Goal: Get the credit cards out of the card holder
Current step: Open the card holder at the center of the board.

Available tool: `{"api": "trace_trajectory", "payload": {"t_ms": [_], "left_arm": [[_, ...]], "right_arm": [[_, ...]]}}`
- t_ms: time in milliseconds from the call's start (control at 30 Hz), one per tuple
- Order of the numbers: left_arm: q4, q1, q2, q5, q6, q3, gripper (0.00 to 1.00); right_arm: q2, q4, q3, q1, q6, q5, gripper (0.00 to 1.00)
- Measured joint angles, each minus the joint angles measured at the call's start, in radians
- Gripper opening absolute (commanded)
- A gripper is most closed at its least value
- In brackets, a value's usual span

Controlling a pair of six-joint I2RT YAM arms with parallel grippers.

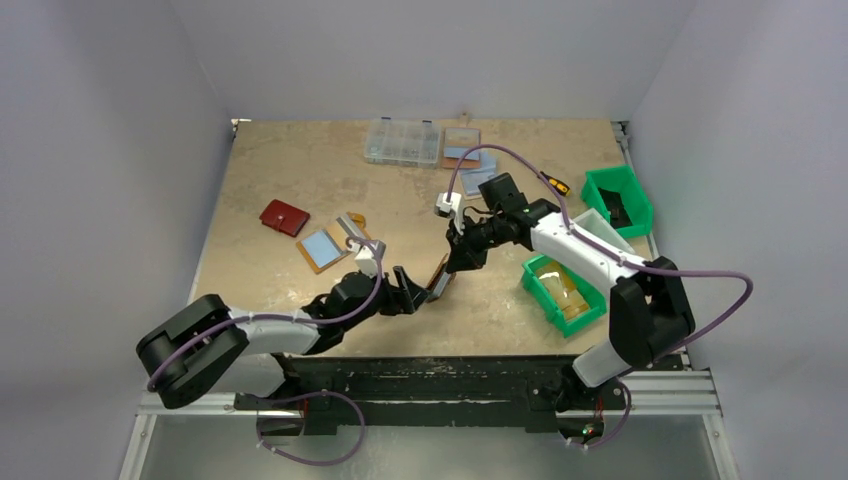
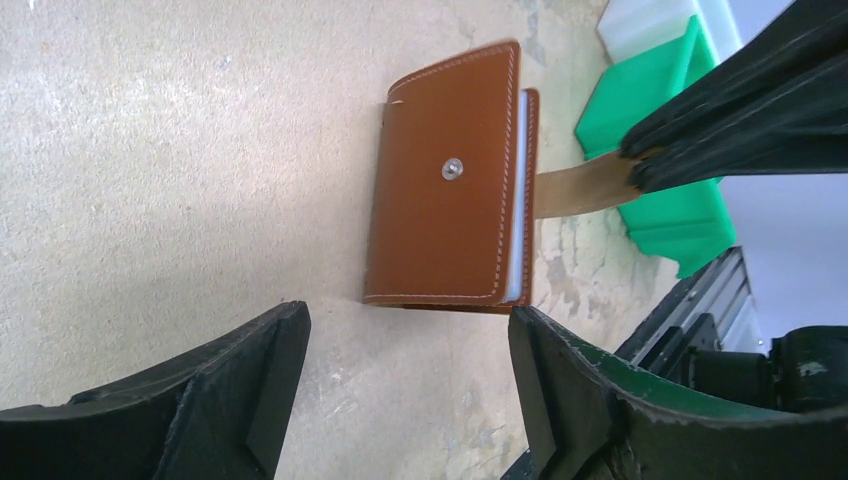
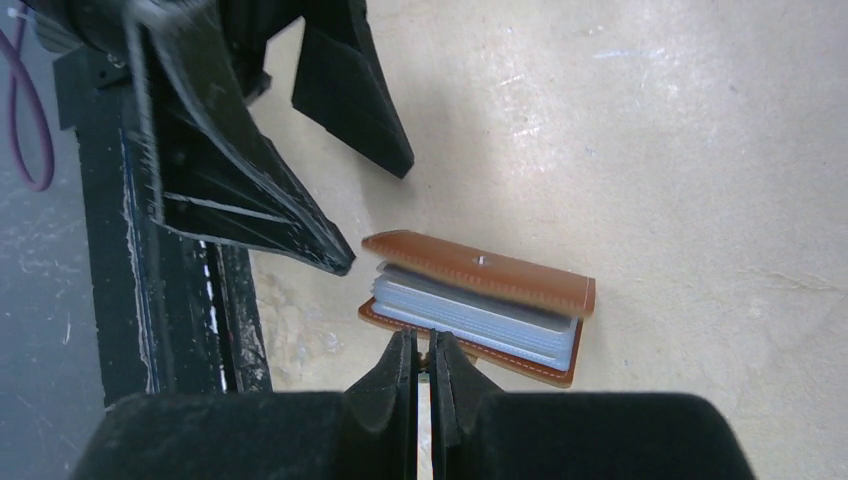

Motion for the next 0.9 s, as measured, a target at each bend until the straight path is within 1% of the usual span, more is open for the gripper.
{"api": "trace_trajectory", "payload": {"t_ms": [167, 300, 400, 433, 533, 600, 667, 833, 867, 900], "left_arm": [[-0.063, -0.003, 0.046, 0.008, 0.04, 0.049, 0.82], [-0.121, -0.008, 0.067, 0.003, 0.081, 0.116, 0.82], [-0.134, -0.008, 0.067, 0.0, 0.101, 0.143, 0.81], [-0.136, -0.008, 0.068, 0.0, 0.103, 0.15, 0.8], [-0.136, -0.008, 0.075, 0.001, 0.109, 0.159, 0.7], [-0.136, -0.008, 0.088, 0.0, 0.109, 0.16, 0.66], [-0.137, -0.008, 0.105, 0.0, 0.109, 0.165, 0.54], [-0.137, -0.008, 0.147, -0.008, 0.108, 0.185, 0.11], [-0.137, -0.008, 0.149, -0.012, 0.109, 0.187, 0.05], [-0.138, -0.008, 0.15, -0.016, 0.109, 0.187, 0.0]], "right_arm": [[-0.013, 0.007, 0.0, -0.006, 0.006, -0.026, 0.01], [-0.013, 0.007, 0.0, -0.007, 0.011, -0.026, 0.01], [-0.011, 0.007, 0.0, -0.008, 0.014, -0.025, 0.01], [-0.009, 0.007, 0.0, -0.009, 0.014, -0.024, 0.01], [0.0, 0.007, 0.0, -0.009, 0.016, -0.022, 0.01], [0.003, 0.006, 0.0, -0.009, 0.016, -0.02, 0.01], [0.003, 0.006, 0.0, -0.01, 0.017, -0.02, 0.01], [0.003, 0.006, 0.0, -0.011, 0.017, -0.002, 0.01], [0.004, 0.006, 0.0, -0.011, 0.016, 0.003, 0.01], [0.004, 0.006, 0.0, -0.011, 0.016, 0.009, 0.0]]}}
